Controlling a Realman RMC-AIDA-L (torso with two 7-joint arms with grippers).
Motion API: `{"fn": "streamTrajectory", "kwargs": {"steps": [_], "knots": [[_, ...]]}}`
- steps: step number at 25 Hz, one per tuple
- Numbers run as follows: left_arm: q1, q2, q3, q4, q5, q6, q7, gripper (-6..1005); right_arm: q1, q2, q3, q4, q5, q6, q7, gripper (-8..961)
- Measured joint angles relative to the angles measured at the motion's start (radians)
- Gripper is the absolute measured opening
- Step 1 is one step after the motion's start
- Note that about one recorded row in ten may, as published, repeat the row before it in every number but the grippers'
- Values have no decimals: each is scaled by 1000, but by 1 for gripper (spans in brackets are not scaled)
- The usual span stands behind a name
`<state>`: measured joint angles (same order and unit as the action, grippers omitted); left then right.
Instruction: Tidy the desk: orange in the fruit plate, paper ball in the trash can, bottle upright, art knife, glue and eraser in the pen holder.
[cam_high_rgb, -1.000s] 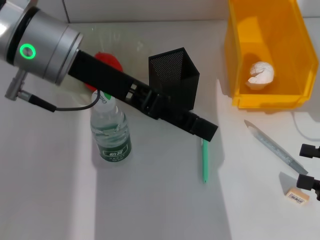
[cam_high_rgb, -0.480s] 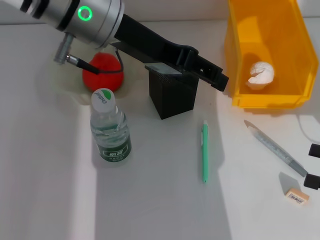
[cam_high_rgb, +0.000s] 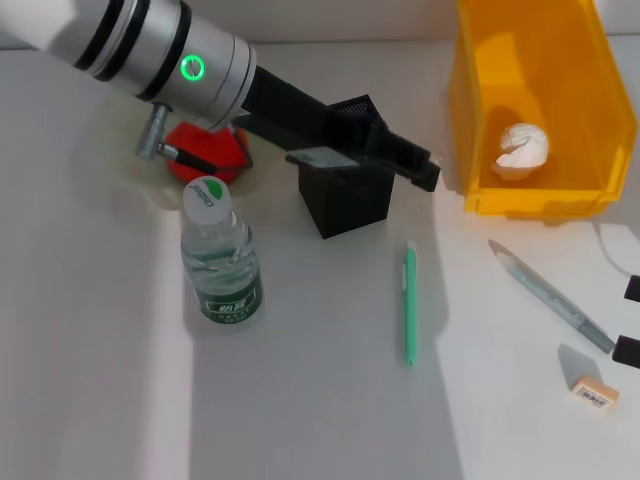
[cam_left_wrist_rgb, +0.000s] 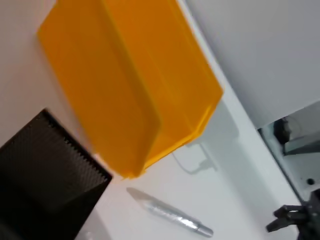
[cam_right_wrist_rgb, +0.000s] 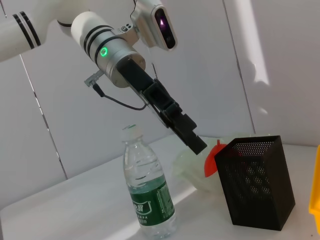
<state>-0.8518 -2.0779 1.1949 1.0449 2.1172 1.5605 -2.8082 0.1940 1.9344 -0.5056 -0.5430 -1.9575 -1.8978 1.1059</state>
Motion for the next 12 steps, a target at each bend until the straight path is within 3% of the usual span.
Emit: {"fn": "streamTrajectory", "kwargs": {"steps": [4, 11, 12], "knots": [[74, 12, -19, 32, -174, 46, 150, 768, 2, 0, 0, -4, 2, 1, 4, 782], [234, 14, -219, 37, -300, 274, 529, 768, 23, 0, -1, -4, 4, 1, 31, 778], [234, 14, -219, 37, -300, 274, 529, 768, 29, 0, -1, -3, 3, 1, 39, 777]]}}
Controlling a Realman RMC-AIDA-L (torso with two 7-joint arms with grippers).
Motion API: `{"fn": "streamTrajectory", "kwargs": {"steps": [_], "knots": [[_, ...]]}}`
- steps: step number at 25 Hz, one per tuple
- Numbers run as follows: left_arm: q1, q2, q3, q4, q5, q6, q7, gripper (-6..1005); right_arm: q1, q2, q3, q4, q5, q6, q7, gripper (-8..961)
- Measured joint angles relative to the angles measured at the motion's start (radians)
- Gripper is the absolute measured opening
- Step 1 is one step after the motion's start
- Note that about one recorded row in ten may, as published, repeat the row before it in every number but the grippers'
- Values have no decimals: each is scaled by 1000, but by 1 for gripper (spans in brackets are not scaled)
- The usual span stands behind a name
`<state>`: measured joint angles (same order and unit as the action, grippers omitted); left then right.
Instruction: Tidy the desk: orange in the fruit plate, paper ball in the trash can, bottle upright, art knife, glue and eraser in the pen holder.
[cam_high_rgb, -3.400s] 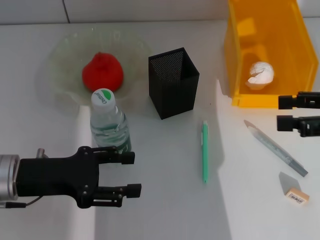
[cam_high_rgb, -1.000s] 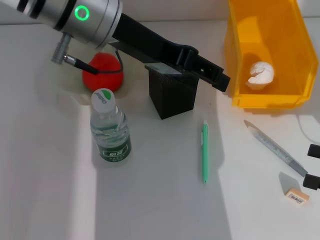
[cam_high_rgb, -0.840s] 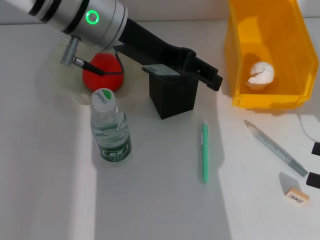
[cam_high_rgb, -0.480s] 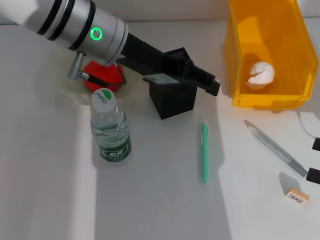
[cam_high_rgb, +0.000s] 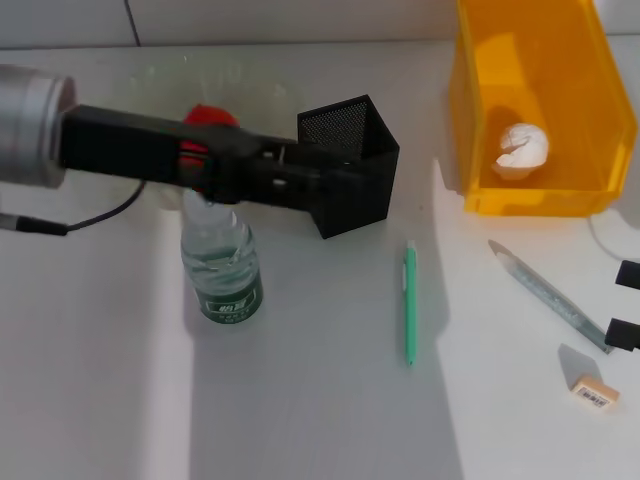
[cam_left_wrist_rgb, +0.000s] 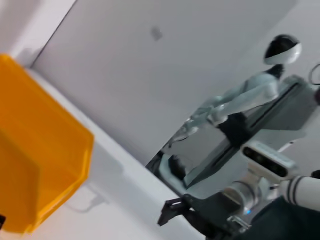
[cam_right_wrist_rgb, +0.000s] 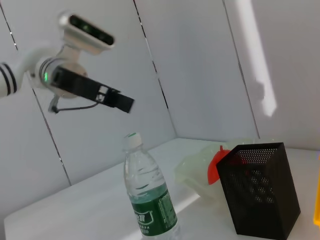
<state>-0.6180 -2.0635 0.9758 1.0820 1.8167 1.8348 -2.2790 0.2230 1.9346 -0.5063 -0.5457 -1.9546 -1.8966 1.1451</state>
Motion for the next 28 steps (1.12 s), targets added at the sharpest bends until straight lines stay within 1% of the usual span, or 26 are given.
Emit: {"fn": "streamTrajectory", "kwargs": {"steps": [1, 3, 4, 5, 6, 7, 8, 9, 11, 14, 15, 16, 17, 18, 19, 20, 21, 23, 25, 28], "knots": [[66, 3, -55, -11, -53, 71, 135, 769, 6, 0, 0, 1, -2, 0, 7, 777], [66, 3, -55, -11, -53, 71, 135, 769, 17, 2, 0, 0, -3, 0, 24, 775], [158, 10, -101, -35, -71, 139, 306, 769, 23, 5, -1, -3, -3, 0, 37, 775], [165, 11, -102, -38, -70, 142, 321, 769, 30, 7, -3, -6, -4, 1, 49, 774], [187, 16, -106, -48, -68, 152, 364, 769, 37, 8, -5, -9, -4, 1, 63, 773], [187, 16, -106, -48, -68, 152, 364, 769, 44, 9, -7, -12, -5, 1, 75, 773], [212, 21, -103, -63, -65, 156, 415, 769, 51, 9, -9, -15, -6, 2, 90, 772], [249, 29, -96, -91, -52, 159, 506, 769, 58, 9, -10, -21, -7, 2, 107, 772], [294, 33, -90, -122, -25, 157, 612, 769, 70, 11, -11, -41, -13, 1, 143, 770], [294, 33, -90, -122, -25, 157, 612, 769, 92, 14, -13, -89, -27, -7, 216, 768], [334, 32, -93, -172, 29, 148, 755, 769, 99, 16, -13, -109, -33, -11, 248, 768], [345, 26, -92, -193, 49, 147, 815, 769, 106, 18, -14, -133, -42, -14, 278, 767], [345, 26, -92, -193, 49, 147, 815, 769, 114, 22, -15, -156, -51, -17, 305, 767], [345, 26, -92, -193, 49, 147, 815, 769, 132, 34, -17, -201, -80, -22, 350, 766], [353, 20, -93, -210, 67, 143, 865, 769, 132, 34, -17, -201, -80, -22, 350, 765], [359, 10, -98, -231, 86, 128, 905, 769, 140, 41, -18, -225, -97, -23, 374, 765], [359, 9, -99, -232, 88, 124, 908, 769, 150, 50, -18, -259, -120, -25, 405, 764], [360, 8, -100, -233, 92, 114, 906, 768, 175, 70, -22, -346, -180, -32, 494, 763], [360, 8, -101, -233, 95, 105, 901, 768, 199, 86, -51, -442, -236, -38, 613, 761], [359, 8, -102, -232, 95, 98, 897, 768, 240, 100, -168, -631, -301, -59, 857, 760]]}}
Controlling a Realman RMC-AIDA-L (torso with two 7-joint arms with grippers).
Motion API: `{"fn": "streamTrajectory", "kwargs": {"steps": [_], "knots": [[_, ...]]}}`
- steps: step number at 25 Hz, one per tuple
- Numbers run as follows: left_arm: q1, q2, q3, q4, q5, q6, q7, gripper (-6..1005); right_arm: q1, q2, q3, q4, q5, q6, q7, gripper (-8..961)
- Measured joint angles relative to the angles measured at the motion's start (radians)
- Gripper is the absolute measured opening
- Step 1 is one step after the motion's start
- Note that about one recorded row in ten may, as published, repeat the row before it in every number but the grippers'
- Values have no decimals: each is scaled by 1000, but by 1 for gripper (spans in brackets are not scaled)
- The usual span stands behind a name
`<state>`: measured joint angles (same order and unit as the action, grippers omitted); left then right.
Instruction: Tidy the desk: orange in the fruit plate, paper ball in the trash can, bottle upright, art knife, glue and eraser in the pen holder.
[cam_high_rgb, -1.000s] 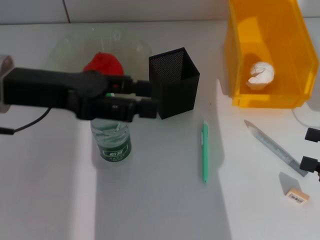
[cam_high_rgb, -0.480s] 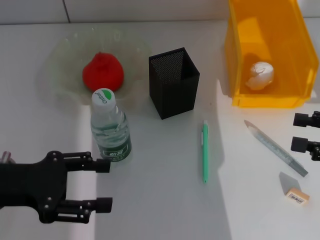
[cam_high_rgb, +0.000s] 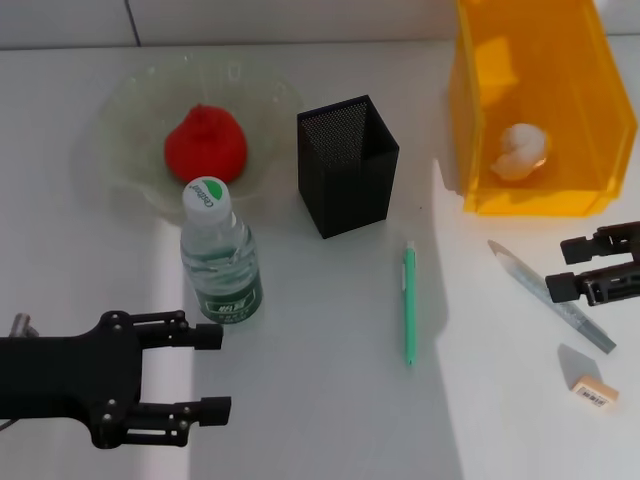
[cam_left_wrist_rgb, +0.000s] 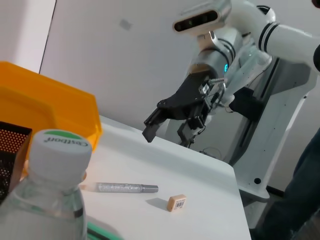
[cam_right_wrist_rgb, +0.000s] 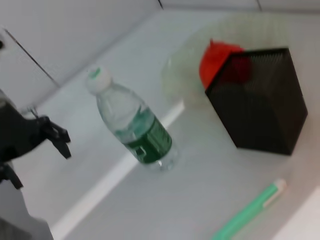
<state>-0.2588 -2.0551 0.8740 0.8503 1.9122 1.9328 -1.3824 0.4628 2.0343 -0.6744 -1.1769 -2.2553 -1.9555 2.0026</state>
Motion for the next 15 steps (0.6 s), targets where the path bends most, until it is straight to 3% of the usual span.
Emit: {"fn": "streamTrajectory", "kwargs": {"steps": [4, 8, 10, 13, 15], "knots": [[0, -1, -1, 4, 5, -11, -7, 768, 61, 4, -209, -250, -64, -20, 366, 757], [1, -4, -1, 5, 6, -6, -13, 769, 150, 6, -357, -400, -169, -38, 702, 755], [2, -4, -1, 6, 7, -4, -20, 769, 200, 19, -397, -408, -210, -40, 797, 753], [1, -4, 2, 9, 8, -5, -22, 769, 249, 55, -446, -363, -317, 11, 889, 751], [1, -4, 1, 13, 9, -6, -26, 769, 255, 57, -494, -316, -338, 73, 935, 750]]}}
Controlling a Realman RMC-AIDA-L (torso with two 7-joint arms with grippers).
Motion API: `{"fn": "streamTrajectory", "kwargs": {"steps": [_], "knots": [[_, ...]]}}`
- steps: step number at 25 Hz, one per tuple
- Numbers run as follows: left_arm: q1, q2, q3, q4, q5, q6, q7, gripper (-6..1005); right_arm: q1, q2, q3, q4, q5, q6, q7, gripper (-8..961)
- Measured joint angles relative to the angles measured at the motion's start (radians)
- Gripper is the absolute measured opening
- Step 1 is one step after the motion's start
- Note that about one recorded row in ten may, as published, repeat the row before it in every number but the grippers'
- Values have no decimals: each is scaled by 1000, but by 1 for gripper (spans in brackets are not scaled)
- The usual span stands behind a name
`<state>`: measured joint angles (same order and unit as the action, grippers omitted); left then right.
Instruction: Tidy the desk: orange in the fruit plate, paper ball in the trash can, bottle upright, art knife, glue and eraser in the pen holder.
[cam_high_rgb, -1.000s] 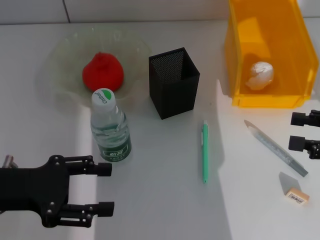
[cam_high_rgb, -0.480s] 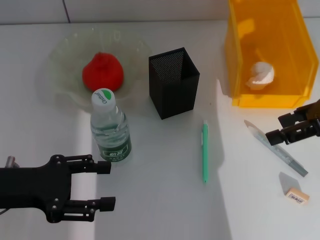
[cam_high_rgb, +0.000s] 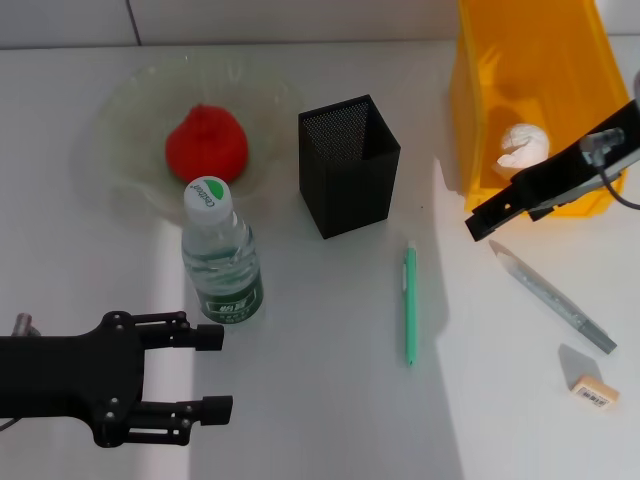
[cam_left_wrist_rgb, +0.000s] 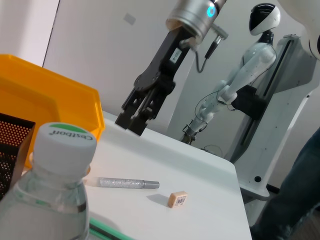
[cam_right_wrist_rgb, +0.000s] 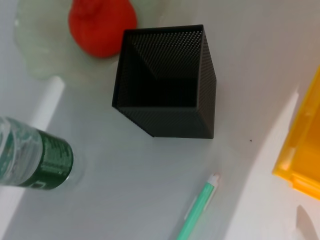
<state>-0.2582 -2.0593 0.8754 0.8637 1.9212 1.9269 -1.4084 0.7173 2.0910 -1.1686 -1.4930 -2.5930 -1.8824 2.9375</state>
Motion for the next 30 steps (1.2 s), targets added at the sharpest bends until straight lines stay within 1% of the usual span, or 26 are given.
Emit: {"fn": "streamTrajectory", "kwargs": {"steps": [2, 4, 5, 6, 9, 12, 14, 18, 21, 28, 30], "knots": [[0, 1, 0, 4, 2, -1, -4, 769, 9, 1, -19, 58, 7, 53, 17, 749], [2, 1, 0, 13, 3, -1, -5, 768, 16, 2, -2, 112, 31, 77, 20, 748], [4, 1, 0, 15, 4, -3, 0, 768, 28, 1, 28, 185, 64, 94, 20, 747], [4, 2, 0, 14, 4, -6, 4, 768, 28, 1, 28, 185, 64, 94, 20, 746], [5, 2, -1, 14, 8, -15, 16, 768, 44, -5, 69, 273, 78, 115, 20, 744], [-1, 0, -1, 16, 23, -17, 16, 768, 68, -8, 77, 323, 70, 123, 20, 743], [-8, -1, 0, 18, 29, -19, 16, 768, 92, -9, 83, 357, 44, 119, 20, 741], [-22, -2, 7, 18, 30, -30, 17, 768, 168, -9, 120, 431, -54, 103, 20, 739], [-27, -2, 8, 19, 30, -36, 18, 768, 219, -9, 129, 483, -99, 108, 20, 737], [-29, -2, 8, 14, 31, -37, 29, 769, 319, -6, 146, 602, -152, 143, 23, 732], [-28, -2, 8, 12, 32, -39, 37, 769, 338, -4, 147, 633, -159, 159, 23, 731]]}}
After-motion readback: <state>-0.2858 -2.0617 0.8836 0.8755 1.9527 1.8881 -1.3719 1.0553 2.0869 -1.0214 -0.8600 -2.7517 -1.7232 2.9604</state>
